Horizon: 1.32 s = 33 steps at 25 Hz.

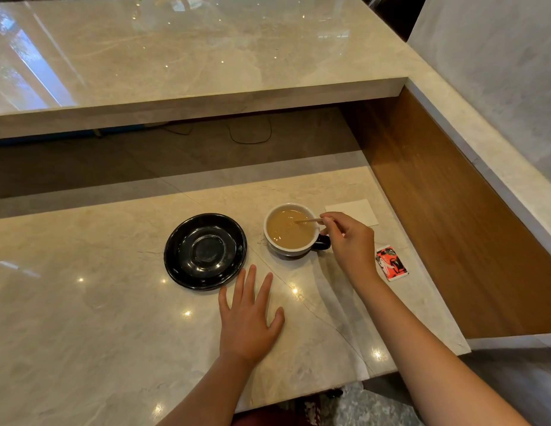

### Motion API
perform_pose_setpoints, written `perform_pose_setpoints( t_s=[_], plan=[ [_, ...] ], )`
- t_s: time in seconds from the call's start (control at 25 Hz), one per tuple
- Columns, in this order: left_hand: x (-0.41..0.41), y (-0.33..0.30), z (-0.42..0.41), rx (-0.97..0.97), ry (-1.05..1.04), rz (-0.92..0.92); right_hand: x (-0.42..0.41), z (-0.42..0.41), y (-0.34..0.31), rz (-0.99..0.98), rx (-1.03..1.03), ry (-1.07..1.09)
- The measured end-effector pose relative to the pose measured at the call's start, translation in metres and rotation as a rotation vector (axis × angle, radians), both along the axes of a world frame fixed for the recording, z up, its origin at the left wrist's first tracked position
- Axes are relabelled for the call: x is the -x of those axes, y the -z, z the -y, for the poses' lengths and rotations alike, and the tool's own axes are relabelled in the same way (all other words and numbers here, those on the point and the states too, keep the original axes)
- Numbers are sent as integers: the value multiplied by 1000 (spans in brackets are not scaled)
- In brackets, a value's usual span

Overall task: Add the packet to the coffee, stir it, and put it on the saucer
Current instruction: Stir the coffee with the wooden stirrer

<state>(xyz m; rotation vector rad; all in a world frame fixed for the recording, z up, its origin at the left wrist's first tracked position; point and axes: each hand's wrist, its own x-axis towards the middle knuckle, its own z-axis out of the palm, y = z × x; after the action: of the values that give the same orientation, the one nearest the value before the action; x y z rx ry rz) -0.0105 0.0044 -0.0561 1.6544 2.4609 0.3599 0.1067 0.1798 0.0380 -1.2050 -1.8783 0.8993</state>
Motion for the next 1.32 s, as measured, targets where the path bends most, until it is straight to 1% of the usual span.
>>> perform_pose_setpoints(
  t_s=[0.16,0.28,0.4,0.56,0.68,0.84,1.0,1.16,1.24,1.32],
  plan=[
    [0,-1,0,-9,0,7,-12,-3,-2,159,-178,-87],
    [0,0,0,-6,2,0,-17,-4,-11,247,-226,-164],
    [0,0,0,2,2,-1,-18,-3,-19,249,-124,-196],
    [0,-1,0,-2,4,8,-8,4,-20,124,51,-179],
    [0,-1,0,-7,6,10,4,5,-19,28,122,-156],
    [0,-2,0,4,5,7,11,-1,-18,51,28,-147],
    [0,-2,1,0,5,4,4,-10,-14,178,-136,-124],
    [0,-2,0,-2,2,8,-8,-6,-16,281,-332,-176],
    [0,-2,0,-3,2,10,-11,-1,-17,308,-348,-200],
    [0,-2,0,-2,3,10,-12,3,-19,312,-308,-197]
  ],
)
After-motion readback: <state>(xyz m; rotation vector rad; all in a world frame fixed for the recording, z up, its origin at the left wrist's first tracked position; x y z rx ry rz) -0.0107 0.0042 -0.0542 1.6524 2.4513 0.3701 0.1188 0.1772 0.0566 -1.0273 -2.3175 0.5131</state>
